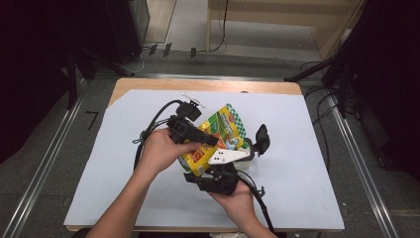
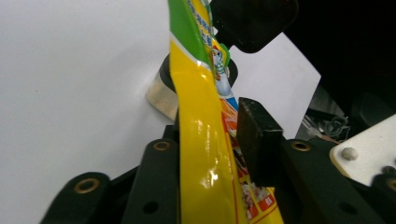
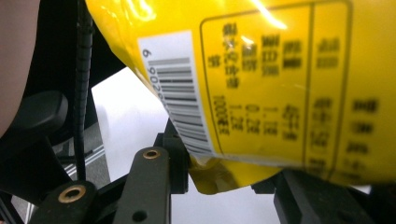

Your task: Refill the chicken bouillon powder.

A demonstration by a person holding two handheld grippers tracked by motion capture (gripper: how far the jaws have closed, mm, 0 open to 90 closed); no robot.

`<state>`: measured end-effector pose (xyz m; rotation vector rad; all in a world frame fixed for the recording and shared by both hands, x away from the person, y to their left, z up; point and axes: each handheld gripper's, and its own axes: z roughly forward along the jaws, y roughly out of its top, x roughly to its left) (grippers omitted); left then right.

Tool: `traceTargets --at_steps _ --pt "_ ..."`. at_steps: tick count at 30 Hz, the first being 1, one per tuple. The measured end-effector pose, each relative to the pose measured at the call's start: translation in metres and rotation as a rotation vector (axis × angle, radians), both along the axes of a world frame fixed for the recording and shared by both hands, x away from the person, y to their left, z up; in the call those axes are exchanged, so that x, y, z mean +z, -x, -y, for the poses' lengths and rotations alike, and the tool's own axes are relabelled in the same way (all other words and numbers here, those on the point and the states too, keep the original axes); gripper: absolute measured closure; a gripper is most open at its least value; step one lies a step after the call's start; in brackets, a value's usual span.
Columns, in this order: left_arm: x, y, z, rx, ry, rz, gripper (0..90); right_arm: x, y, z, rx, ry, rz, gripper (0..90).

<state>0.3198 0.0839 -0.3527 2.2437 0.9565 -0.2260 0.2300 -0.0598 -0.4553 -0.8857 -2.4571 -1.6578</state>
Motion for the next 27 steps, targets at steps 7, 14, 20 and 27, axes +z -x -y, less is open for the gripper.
traceTargets --at_steps 7,14,20,27 --pt "0.000 -0.005 0.006 -0.009 -0.030 -0.008 85.3 -0.001 0.000 -0.006 0.039 0.016 -0.004 65.1" --pt "-0.001 -0.021 0.008 0.008 -0.027 -0.082 87.0 0.001 -0.008 -0.009 0.048 0.024 -0.018 64.0" --pt "-0.001 -0.031 0.010 0.000 -0.028 -0.111 86.8 0.001 -0.013 -0.009 0.040 0.010 -0.015 66.0" --pt "0.000 -0.040 0.016 -0.010 -0.043 -0.142 87.0 0.003 -0.014 -0.007 0.037 -0.013 -0.030 65.2"
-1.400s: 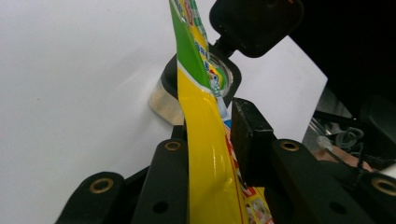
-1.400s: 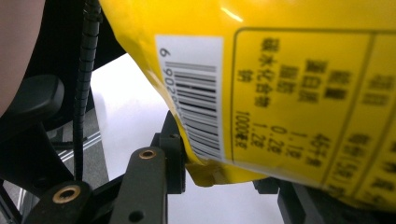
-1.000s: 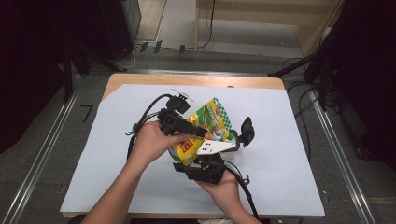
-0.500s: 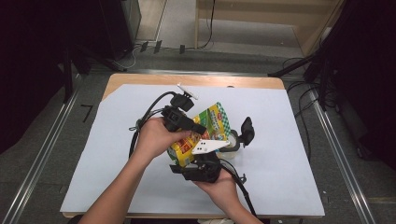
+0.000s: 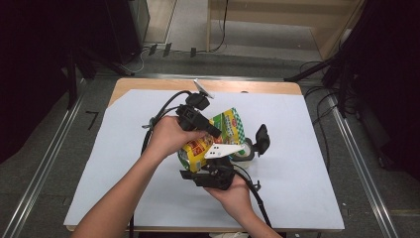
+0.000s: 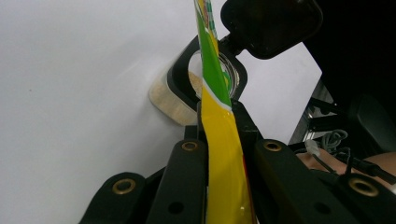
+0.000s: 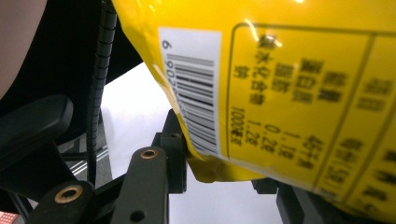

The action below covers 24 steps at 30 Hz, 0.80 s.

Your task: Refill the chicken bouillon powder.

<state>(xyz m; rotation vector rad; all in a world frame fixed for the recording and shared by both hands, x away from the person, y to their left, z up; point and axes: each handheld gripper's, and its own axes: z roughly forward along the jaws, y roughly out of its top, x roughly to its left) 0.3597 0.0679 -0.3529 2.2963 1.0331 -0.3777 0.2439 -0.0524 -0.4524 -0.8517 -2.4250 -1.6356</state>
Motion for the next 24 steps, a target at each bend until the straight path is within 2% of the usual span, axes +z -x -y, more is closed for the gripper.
traceTargets --at_steps 7,11,16,17,20,24 --pt "0.004 -0.002 0.009 -0.011 -0.046 0.007 87.2 0.001 -0.001 -0.001 -0.007 0.003 -0.004 61.1" --pt "0.007 -0.002 0.012 -0.009 -0.062 0.002 87.2 0.002 -0.001 0.000 -0.009 0.013 0.010 64.6" --pt "0.009 -0.003 0.014 -0.001 -0.079 0.002 87.2 0.003 -0.001 -0.003 -0.009 0.032 0.027 60.3" --pt "0.011 -0.003 0.015 -0.003 -0.091 0.003 87.2 0.004 0.000 -0.005 -0.012 0.050 0.040 60.5" --pt "0.012 -0.003 0.014 0.002 -0.095 0.002 87.2 0.005 -0.001 -0.005 -0.013 0.047 0.044 64.6" --pt "0.012 -0.003 0.015 0.004 -0.096 0.001 87.0 0.005 -0.001 -0.005 -0.013 0.049 0.048 65.8"
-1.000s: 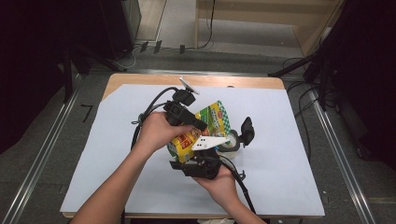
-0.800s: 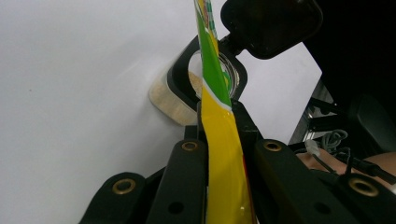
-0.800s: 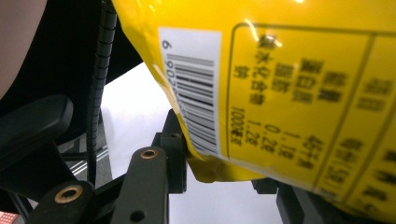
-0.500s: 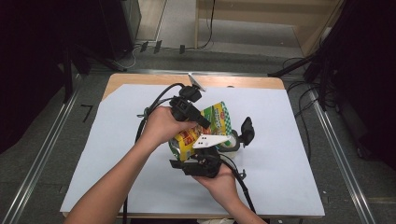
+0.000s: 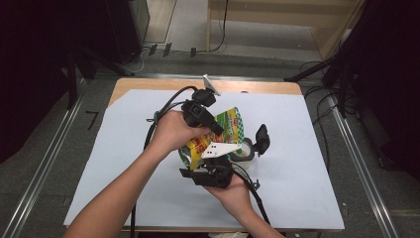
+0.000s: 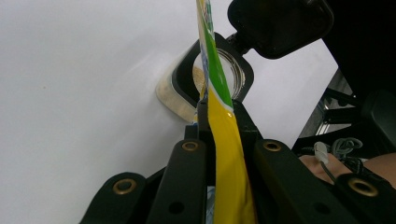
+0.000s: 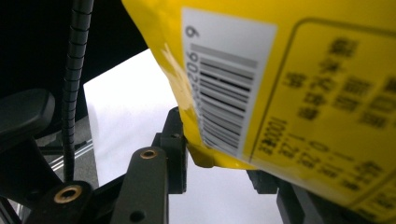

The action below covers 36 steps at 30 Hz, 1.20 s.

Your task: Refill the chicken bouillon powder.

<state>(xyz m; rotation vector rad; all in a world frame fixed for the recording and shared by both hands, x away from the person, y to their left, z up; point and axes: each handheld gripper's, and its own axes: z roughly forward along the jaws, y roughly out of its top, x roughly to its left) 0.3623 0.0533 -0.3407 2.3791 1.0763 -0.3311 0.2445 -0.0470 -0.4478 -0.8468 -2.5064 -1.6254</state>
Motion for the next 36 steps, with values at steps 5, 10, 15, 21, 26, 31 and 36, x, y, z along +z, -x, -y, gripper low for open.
traceTargets --at_steps 5,10,15,21,26,31,36 --pt "0.0043 -0.0010 0.0023 -0.004 -0.003 -0.003 85.6 0.0012 -0.0001 0.0002 0.004 -0.046 -0.015 67.3" --pt "0.0047 -0.0021 0.0031 -0.014 0.003 -0.007 85.1 0.0016 -0.0003 0.0005 0.002 -0.055 -0.015 67.7" --pt "0.0044 -0.0051 0.0008 -0.028 0.034 -0.006 84.1 0.0031 0.0000 0.0019 -0.001 -0.057 -0.008 68.1" --pt "0.0061 -0.0030 0.0029 -0.034 0.023 0.008 84.4 0.0027 -0.0009 0.0016 0.003 -0.063 -0.016 68.9" --pt "0.0072 -0.0004 0.0059 -0.031 0.004 0.023 83.9 0.0018 -0.0019 0.0010 0.011 -0.074 -0.032 68.8" --pt "0.0072 -0.0002 0.0072 -0.036 0.005 0.007 84.8 0.0006 -0.0004 0.0002 0.015 -0.069 -0.026 68.0" --pt "0.0073 0.0008 0.0090 -0.038 0.015 0.000 84.8 -0.0005 0.0019 0.0005 0.008 -0.070 -0.020 65.4"
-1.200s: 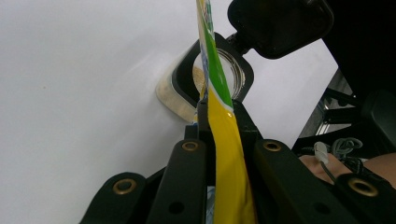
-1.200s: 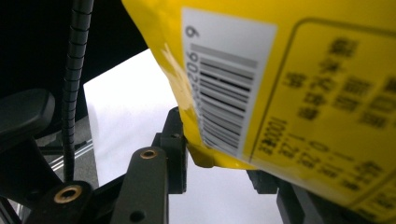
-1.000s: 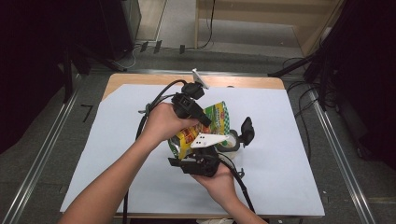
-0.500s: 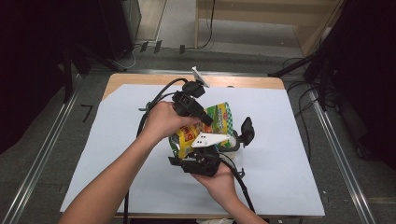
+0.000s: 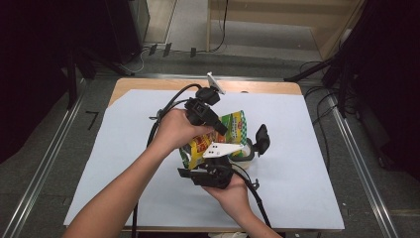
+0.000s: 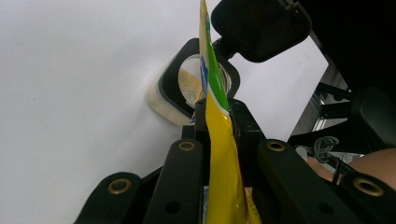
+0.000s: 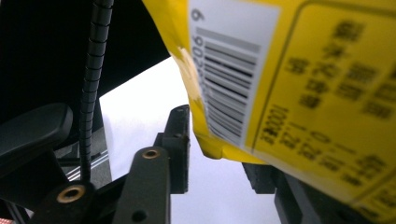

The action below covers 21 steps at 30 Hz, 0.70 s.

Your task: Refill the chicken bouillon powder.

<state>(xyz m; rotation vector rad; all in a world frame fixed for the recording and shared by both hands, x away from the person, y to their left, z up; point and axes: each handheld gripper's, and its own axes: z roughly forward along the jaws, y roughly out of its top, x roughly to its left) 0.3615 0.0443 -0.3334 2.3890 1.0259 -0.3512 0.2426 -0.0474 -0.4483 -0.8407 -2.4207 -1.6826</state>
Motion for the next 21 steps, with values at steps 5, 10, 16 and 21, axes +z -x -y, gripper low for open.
traceTargets --at_steps 5,10,16,21 --pt "0.0000 0.0003 0.0009 0.007 0.012 -0.020 84.5 -0.0018 0.0012 0.0000 -0.009 0.014 0.009 64.5" --pt "0.0018 0.0011 0.0008 0.014 0.019 -0.024 83.9 -0.0024 0.0004 -0.0003 -0.019 0.019 0.020 66.8" --pt "0.0030 0.0008 0.0008 0.025 0.027 -0.029 83.1 -0.0028 -0.0019 -0.0002 -0.030 0.035 0.035 70.2" --pt "0.0056 0.0029 0.0039 0.034 -0.017 0.027 86.0 -0.0036 -0.0042 -0.0014 -0.048 0.037 0.024 64.1"
